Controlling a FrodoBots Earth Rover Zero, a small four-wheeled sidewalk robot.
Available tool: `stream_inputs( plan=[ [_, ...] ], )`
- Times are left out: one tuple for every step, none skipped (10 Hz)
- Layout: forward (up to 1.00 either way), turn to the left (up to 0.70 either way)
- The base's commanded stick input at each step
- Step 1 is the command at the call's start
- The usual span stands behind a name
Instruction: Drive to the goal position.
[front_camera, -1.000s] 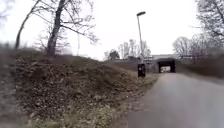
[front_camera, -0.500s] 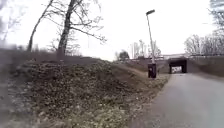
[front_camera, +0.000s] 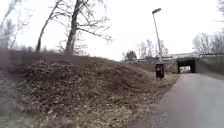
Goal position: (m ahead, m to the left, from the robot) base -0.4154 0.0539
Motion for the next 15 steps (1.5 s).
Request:
stream_inputs(
  plan=[
    [0.00, 1.00],
    [0.00, 1.00],
    [0.00, 1.00],
    [0.00, 1.00],
    [0.00, 1.00],
    [0.00, 1.00],
    [0.00, 1.00],
    [0.00, 1.00],
    [0.00, 1.00],
    [0.00, 1.00],
    [0.00, 1.00],
    [0.00, 1.00],
    [0.00, 1.00],
    [0.00, 1.00],
    [0.00, 1.00]
  ],
)
